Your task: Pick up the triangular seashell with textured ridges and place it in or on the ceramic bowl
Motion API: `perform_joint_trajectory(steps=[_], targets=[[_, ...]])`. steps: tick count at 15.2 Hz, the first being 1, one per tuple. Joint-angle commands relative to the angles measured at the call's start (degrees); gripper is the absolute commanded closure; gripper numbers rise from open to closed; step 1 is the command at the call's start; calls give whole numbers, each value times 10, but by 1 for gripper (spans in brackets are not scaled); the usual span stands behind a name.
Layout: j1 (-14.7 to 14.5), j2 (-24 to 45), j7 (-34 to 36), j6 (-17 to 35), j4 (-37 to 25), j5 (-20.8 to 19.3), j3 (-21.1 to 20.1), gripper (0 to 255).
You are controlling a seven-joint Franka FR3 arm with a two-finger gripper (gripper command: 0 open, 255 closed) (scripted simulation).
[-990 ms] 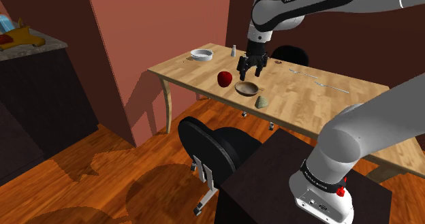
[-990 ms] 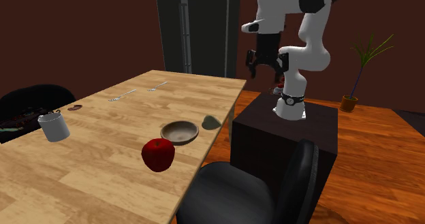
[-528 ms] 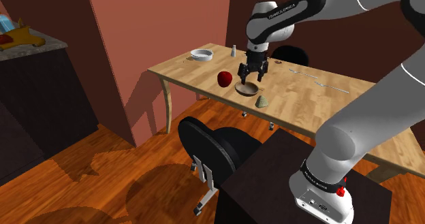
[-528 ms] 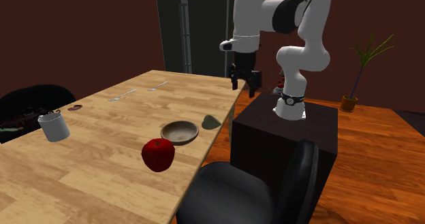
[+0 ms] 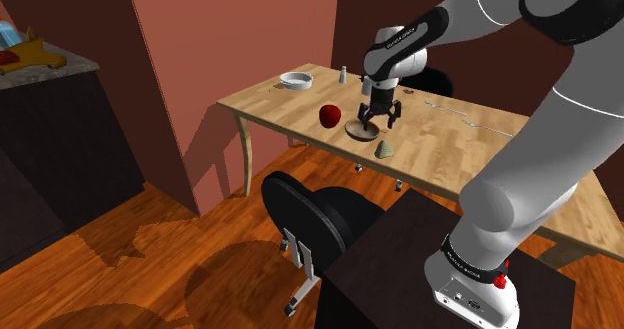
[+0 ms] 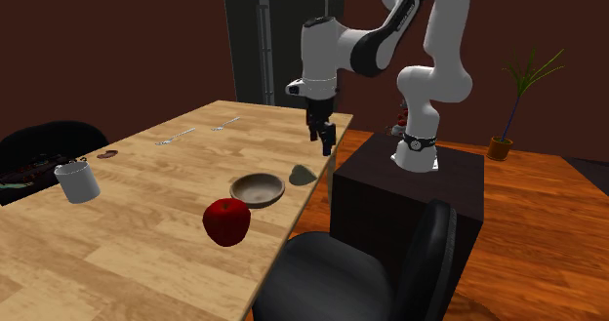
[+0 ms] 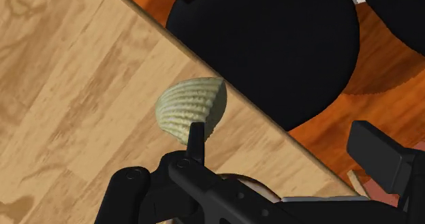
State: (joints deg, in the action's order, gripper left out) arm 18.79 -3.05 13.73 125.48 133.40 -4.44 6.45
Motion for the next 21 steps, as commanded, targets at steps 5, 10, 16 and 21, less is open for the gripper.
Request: perform_joint_trajectory(steps=[5, 10, 16, 21], targets=[[31, 92, 53, 36, -40, -14, 32, 0], [46, 141, 73, 65, -53, -16, 49, 0], [50, 169, 71, 106, -39, -13, 49, 0], [50, 169, 71, 106, -39, -13, 49, 0]])
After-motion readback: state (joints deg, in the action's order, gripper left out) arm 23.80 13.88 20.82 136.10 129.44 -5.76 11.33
